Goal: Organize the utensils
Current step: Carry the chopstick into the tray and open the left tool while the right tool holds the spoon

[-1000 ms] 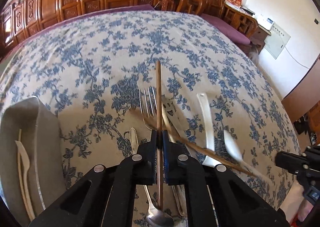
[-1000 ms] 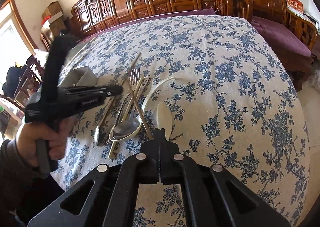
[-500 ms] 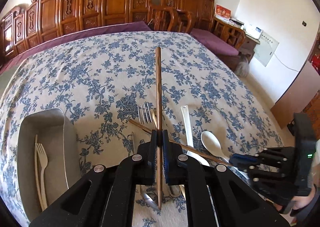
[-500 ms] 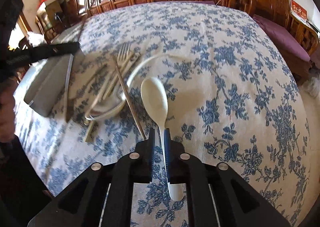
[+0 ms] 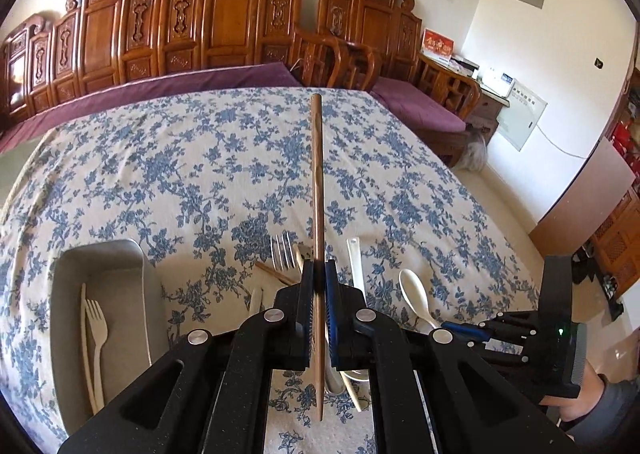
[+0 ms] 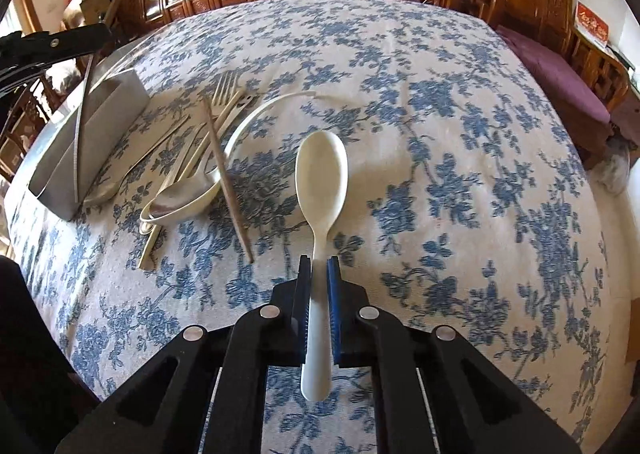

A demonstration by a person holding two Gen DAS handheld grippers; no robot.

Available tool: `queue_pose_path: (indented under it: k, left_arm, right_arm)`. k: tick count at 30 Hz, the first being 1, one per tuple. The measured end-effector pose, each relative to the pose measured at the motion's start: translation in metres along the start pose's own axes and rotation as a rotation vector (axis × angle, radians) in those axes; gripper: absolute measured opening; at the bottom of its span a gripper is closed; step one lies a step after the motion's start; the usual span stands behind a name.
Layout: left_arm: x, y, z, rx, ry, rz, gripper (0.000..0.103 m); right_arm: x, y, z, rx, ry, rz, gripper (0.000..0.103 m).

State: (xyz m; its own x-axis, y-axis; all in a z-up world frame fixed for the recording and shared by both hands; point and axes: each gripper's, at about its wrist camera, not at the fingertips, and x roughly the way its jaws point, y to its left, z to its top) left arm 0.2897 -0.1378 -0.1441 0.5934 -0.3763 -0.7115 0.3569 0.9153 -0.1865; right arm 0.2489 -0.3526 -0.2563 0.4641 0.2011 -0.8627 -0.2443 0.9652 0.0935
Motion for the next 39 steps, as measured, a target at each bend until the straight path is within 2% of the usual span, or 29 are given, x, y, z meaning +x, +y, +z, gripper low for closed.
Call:
queue_pose_path:
  k: [8,18,25,30,39]
  left_arm:
    - [-0.027,0.015,-0.001,0.008,-0.015,0.038,0.004]
    - [-0.05,0.078,-0.014,-0.007,-0.012,0.133,0.004]
    - [-0.058,0.125,-0.029,-0.049,-0.012,0.191,0.004]
    - [-0.053,0.143,-0.042,-0.061,-0.008,0.221,0.004]
    - [-0.019,0.16,-0.063,-0.077,0.094,0.207,0.004]
  right_arm:
    - [-0.033,0.007,0.015,0.004,-0.086,0.024,0.01]
    - [-0.067,0.056,0.041,-0.047,-0.178,0.097,0.01]
    - [-0.063,0.102,0.053,-0.082,-0.189,0.155,0.01]
    - [-0.052,0.127,0.059,-0.092,-0.184,0.178,0.01]
    - [-0.038,0.157,0.074,-0.114,-0.167,0.195,0.01]
